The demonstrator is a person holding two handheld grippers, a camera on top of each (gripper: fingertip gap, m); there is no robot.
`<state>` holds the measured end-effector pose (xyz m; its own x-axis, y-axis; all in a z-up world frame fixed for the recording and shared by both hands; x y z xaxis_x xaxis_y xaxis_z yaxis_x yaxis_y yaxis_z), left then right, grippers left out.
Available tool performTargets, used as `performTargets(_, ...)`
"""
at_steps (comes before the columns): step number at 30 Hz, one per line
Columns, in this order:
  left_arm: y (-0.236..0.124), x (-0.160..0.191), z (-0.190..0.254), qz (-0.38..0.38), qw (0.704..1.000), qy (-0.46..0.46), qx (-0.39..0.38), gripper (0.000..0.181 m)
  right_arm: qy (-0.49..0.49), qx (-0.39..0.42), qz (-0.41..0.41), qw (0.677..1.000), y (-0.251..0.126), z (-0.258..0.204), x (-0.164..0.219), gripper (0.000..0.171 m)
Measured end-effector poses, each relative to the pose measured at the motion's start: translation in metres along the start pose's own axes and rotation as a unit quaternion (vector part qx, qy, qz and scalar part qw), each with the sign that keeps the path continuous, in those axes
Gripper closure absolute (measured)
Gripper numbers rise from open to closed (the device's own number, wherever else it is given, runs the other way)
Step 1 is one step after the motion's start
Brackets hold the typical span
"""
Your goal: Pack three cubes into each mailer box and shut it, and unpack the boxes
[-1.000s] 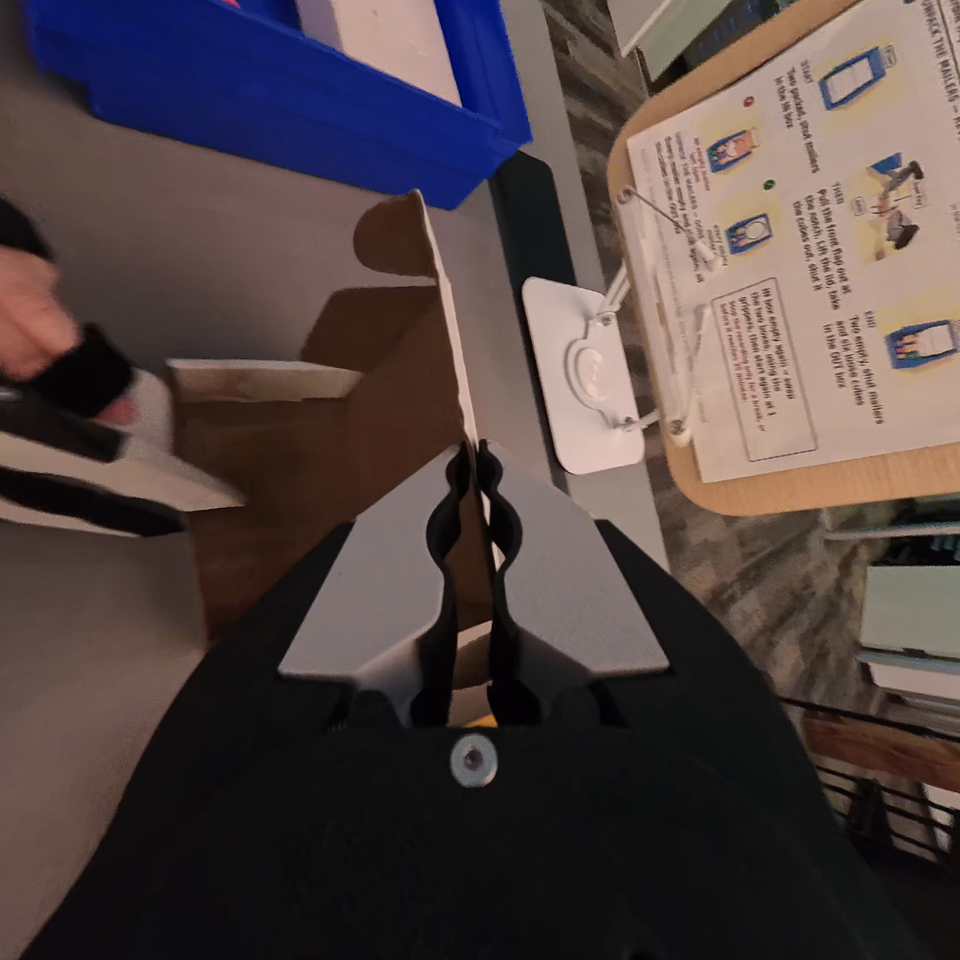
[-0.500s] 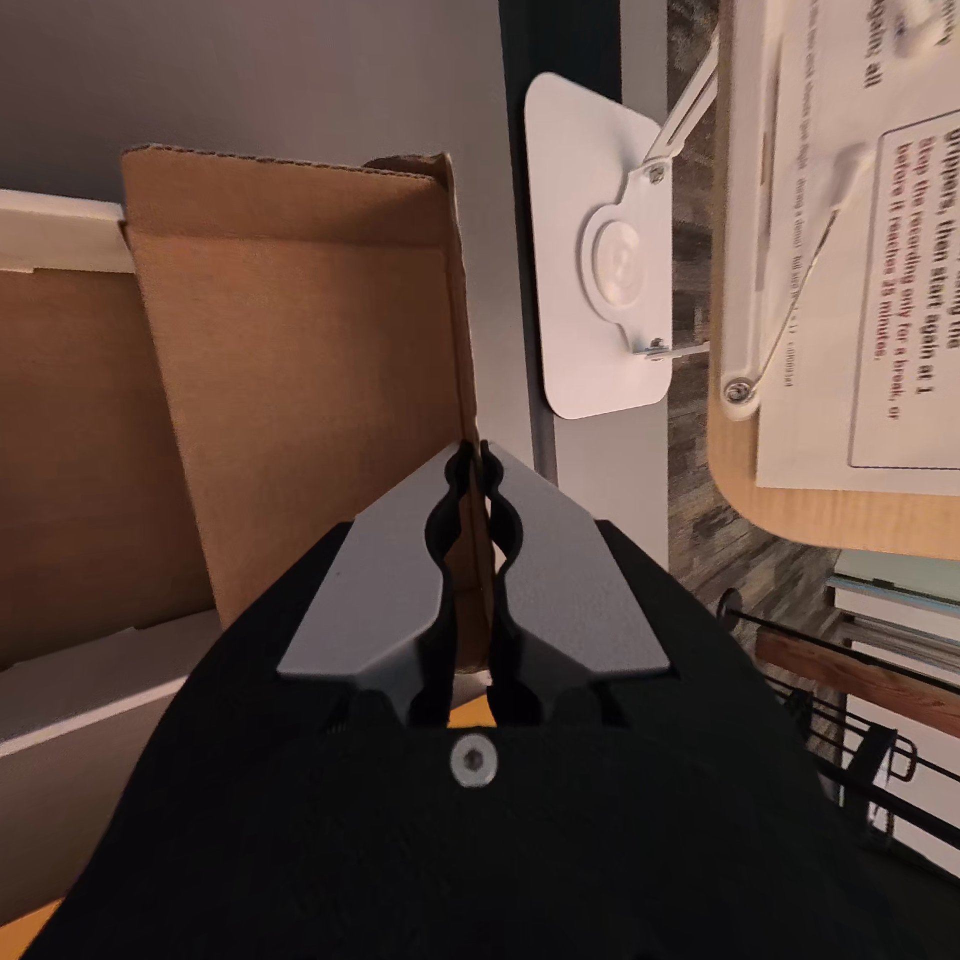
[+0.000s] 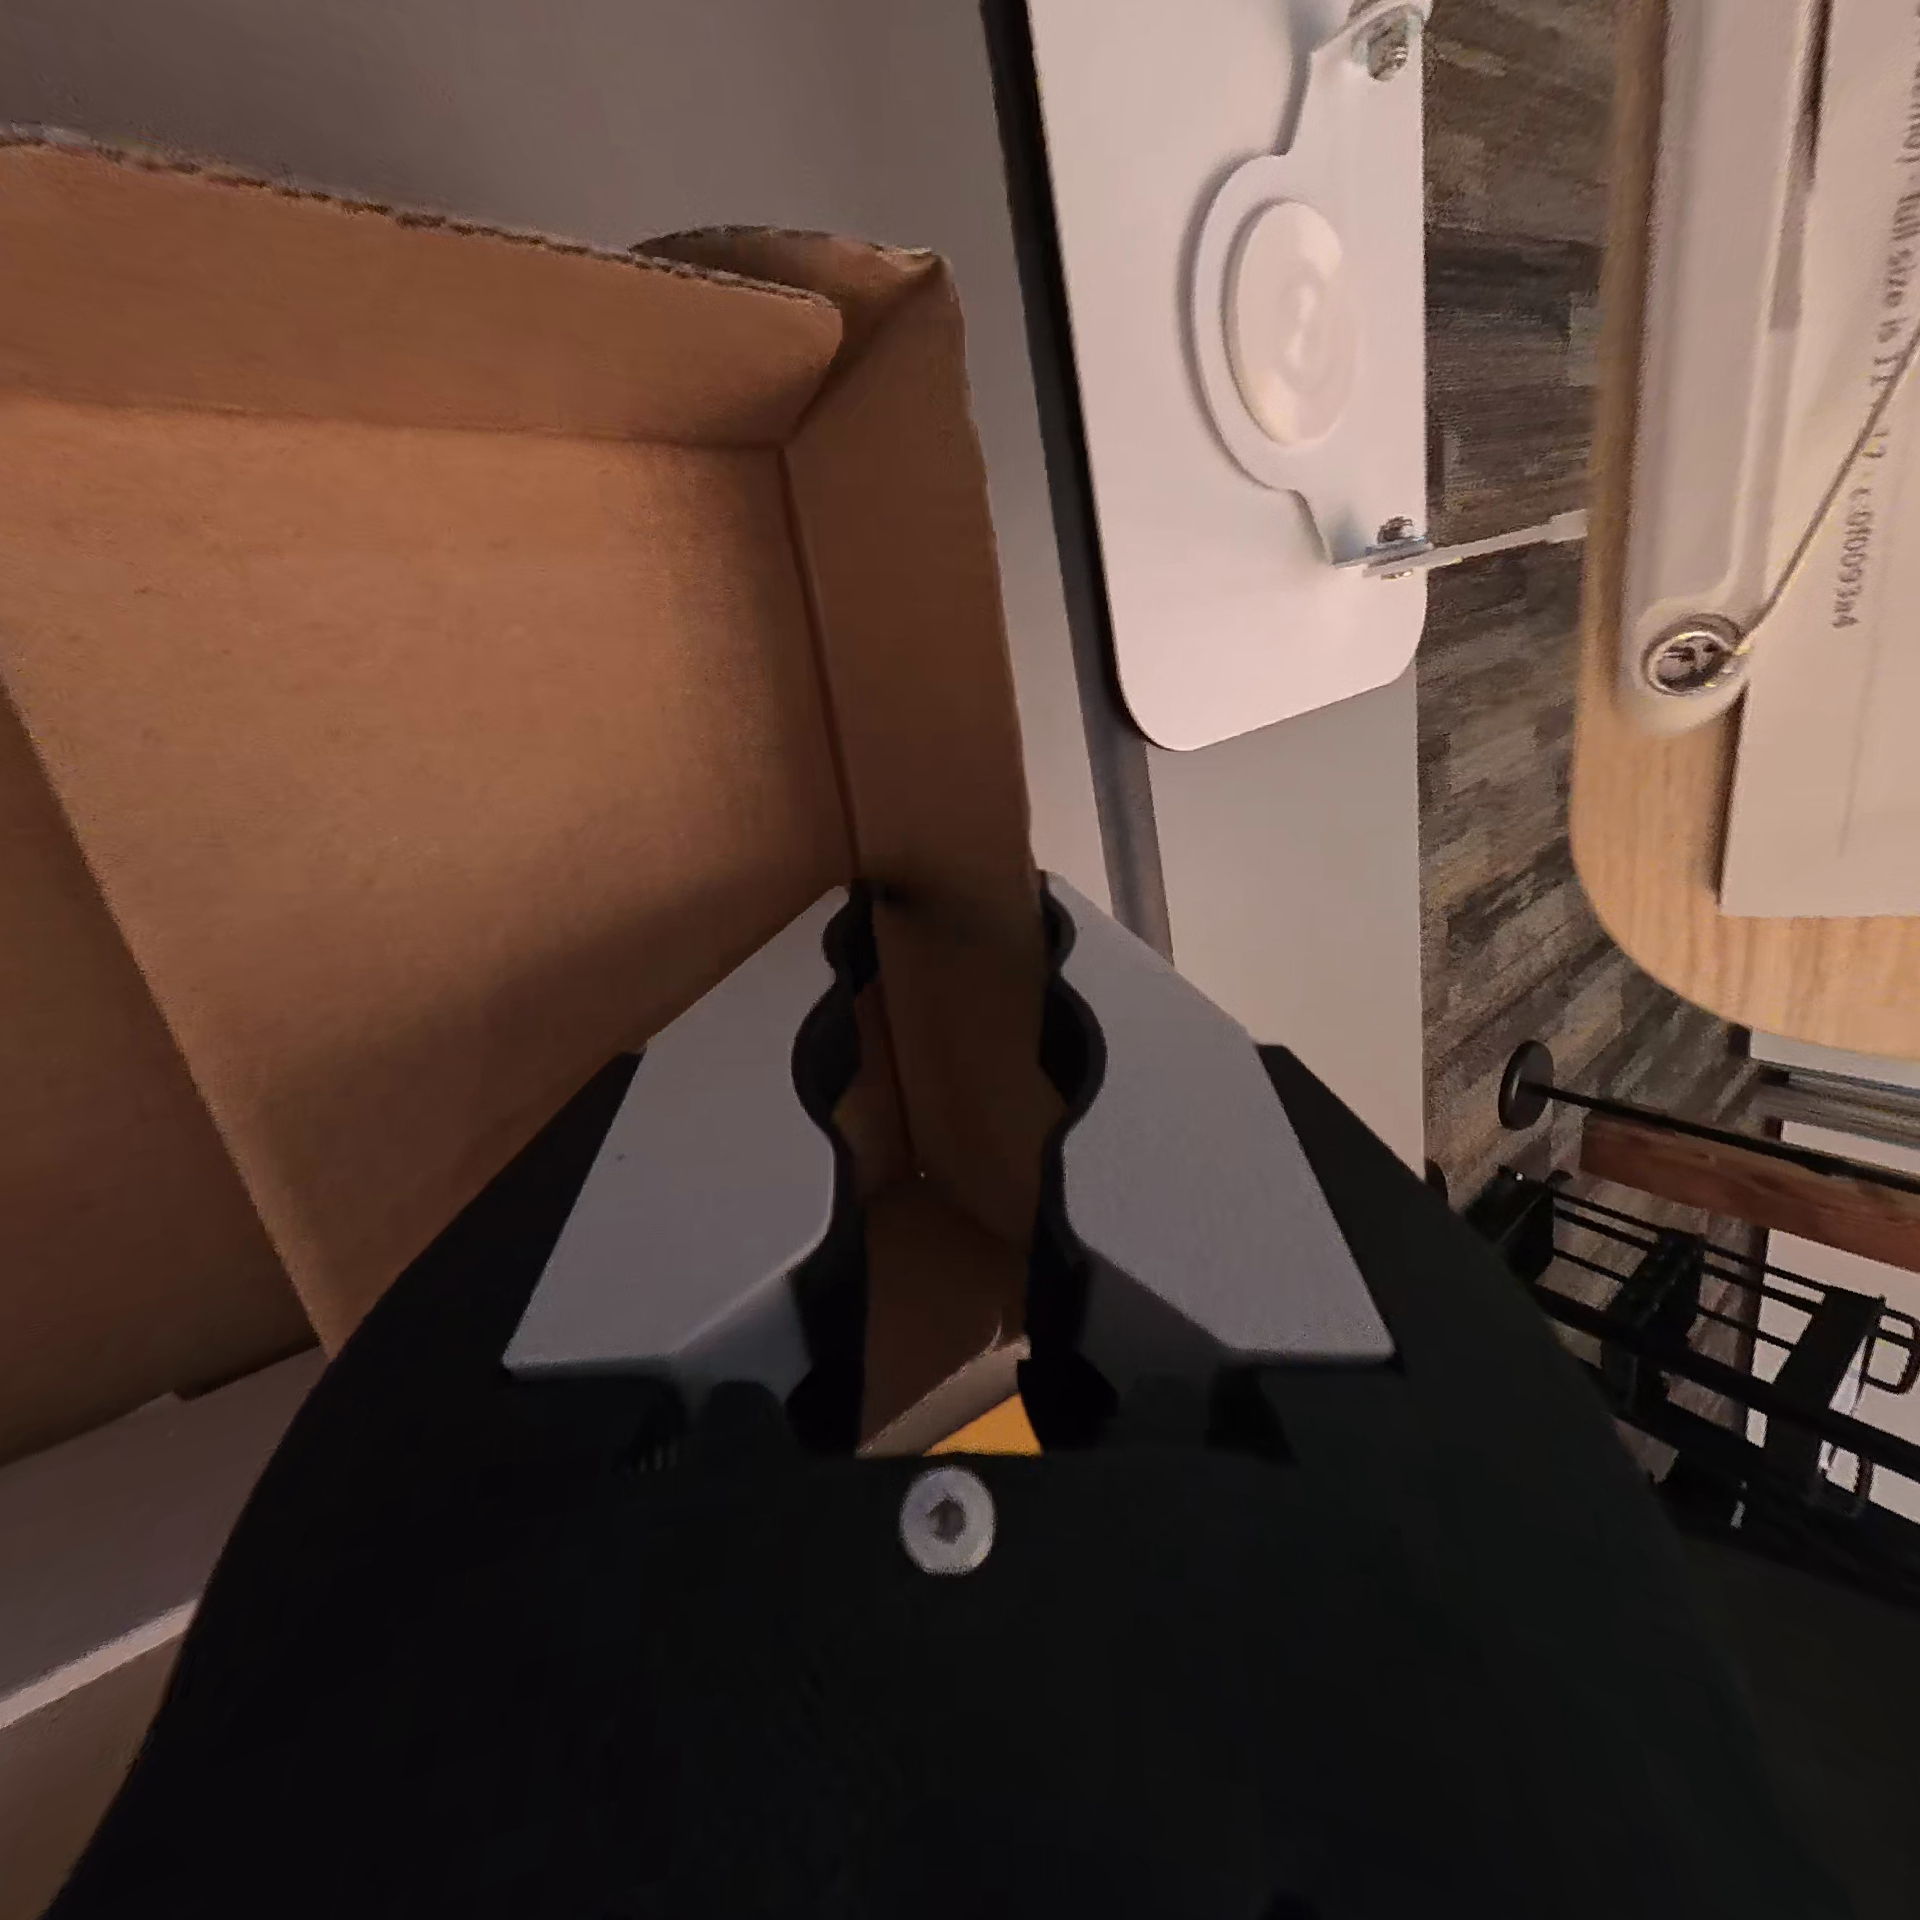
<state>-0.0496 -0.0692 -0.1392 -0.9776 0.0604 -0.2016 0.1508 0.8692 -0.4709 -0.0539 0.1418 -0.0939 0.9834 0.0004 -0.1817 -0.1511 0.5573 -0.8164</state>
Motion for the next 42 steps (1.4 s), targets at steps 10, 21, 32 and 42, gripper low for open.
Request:
performTargets(10, 0.01, 0.022, -0.011, -0.042, 0.999, -0.025, -0.003, 0.139, 0.106, -0.007, 0.147, 0.984, -0.085, 0.034, -0.018, 0.104)
performTargets(21, 0.016, 0.041, -0.025, -0.06, 0.997, -0.034, -0.017, 0.128, 0.362, 0.104, 0.019, 0.926, -0.17, 0.041, 0.219, 0.079)
performTargets(32, 0.019, 0.058, -0.028, -0.07, 0.997, -0.027, -0.016, 0.134, 0.45, 0.018, -0.115, 0.885, -0.133, -0.005, 0.365, 0.09)
performTargets(42, 0.019, 0.056, -0.027, -0.079, 0.996, -0.016, -0.029, 0.136, 0.533, -0.12, -0.105, 0.831, -0.1, -0.029, 0.367, 0.149)
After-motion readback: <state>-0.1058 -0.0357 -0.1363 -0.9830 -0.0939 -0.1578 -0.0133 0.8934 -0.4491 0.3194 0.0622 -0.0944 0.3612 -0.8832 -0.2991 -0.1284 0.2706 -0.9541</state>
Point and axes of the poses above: each gripper's, where its closed fingertips meet, y out along the fingers, x out of its underside, z = x × y across the jaws, the point moved 2 cm from there along -y, back along the fingers, and after that the axes turned 10 degrees about -z, right-handed, at the moved point
